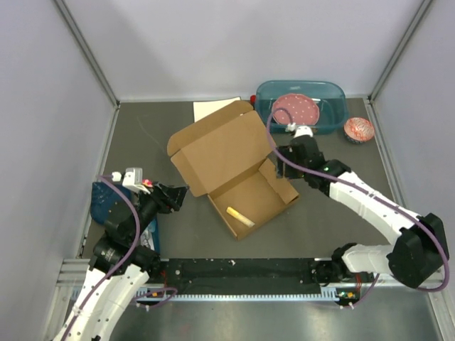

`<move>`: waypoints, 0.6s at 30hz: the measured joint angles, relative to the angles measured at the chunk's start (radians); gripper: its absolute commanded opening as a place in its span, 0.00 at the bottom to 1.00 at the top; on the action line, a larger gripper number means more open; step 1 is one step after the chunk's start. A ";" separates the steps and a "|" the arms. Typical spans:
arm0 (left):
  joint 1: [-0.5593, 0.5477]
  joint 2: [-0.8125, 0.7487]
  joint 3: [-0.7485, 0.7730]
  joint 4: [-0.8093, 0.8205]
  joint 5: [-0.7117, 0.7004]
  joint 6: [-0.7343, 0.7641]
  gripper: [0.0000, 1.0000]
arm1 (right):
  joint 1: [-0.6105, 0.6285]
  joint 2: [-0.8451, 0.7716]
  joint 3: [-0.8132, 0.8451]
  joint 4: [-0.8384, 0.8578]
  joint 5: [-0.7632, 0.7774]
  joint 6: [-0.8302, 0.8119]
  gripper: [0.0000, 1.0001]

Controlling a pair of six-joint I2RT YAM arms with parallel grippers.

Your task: Fold the paper box

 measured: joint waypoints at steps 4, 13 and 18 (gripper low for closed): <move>0.000 -0.014 0.000 -0.010 0.000 0.006 0.71 | -0.134 0.029 -0.018 0.026 -0.006 -0.010 0.66; 0.000 -0.054 0.000 -0.052 -0.007 0.010 0.71 | -0.143 0.092 -0.121 0.127 -0.116 -0.011 0.67; 0.000 -0.053 -0.002 -0.052 -0.006 0.010 0.71 | -0.137 0.169 -0.121 0.172 -0.160 -0.027 0.63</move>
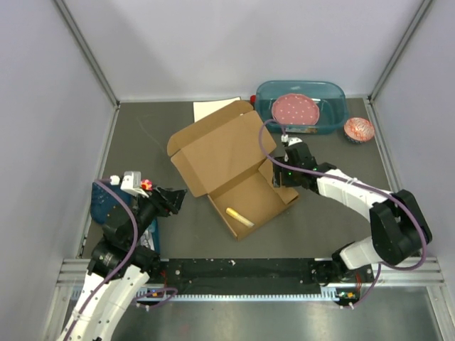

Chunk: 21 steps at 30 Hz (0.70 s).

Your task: Fold the paper box

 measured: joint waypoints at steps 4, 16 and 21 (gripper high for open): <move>0.000 0.000 -0.012 0.000 0.001 0.000 0.71 | 0.002 0.046 -0.003 0.003 -0.003 -0.018 0.49; 0.000 0.003 -0.027 0.004 0.007 -0.001 0.71 | 0.098 0.050 -0.057 0.006 0.114 -0.010 0.11; 0.000 0.003 -0.035 0.005 0.013 -0.004 0.71 | 0.184 0.040 -0.087 0.015 0.183 0.070 0.00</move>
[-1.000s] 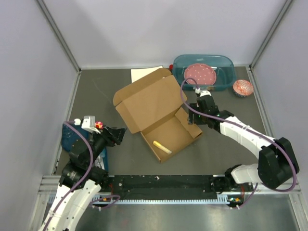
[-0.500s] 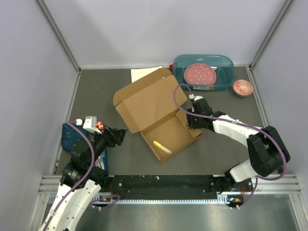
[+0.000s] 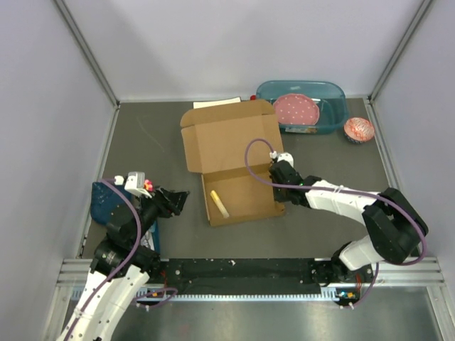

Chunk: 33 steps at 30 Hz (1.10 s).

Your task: Fold the paper box

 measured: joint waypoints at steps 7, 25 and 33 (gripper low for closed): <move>0.000 0.002 -0.010 0.000 0.006 -0.004 0.70 | 0.103 -0.005 -0.026 0.015 0.128 0.163 0.00; 0.000 0.002 -0.011 0.000 0.009 -0.012 0.70 | 0.150 0.002 -0.021 -0.105 0.185 0.267 0.51; 0.000 0.021 -0.031 0.008 0.019 -0.023 0.70 | 0.135 0.015 0.059 -0.142 0.194 0.225 0.54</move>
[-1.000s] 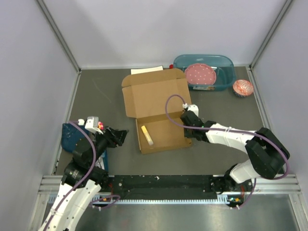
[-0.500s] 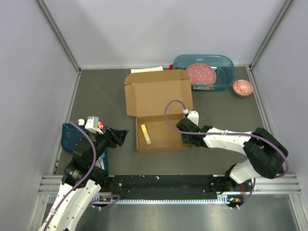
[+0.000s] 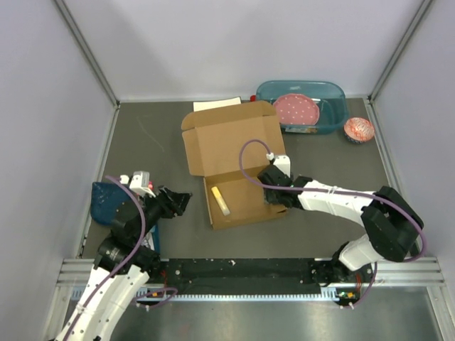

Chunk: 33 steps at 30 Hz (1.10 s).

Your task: Fold the paper box

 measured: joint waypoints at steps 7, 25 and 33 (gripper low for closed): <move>0.000 0.034 -0.028 0.016 0.016 -0.008 0.69 | -0.028 0.020 0.029 0.007 -0.007 -0.042 0.45; -0.013 0.132 -0.147 0.154 0.069 -0.041 0.99 | -0.084 0.084 0.006 0.097 -0.059 -0.104 0.00; -0.051 0.290 -0.152 0.257 0.039 -0.029 0.99 | -0.084 0.039 -0.055 0.156 -0.074 -0.114 0.00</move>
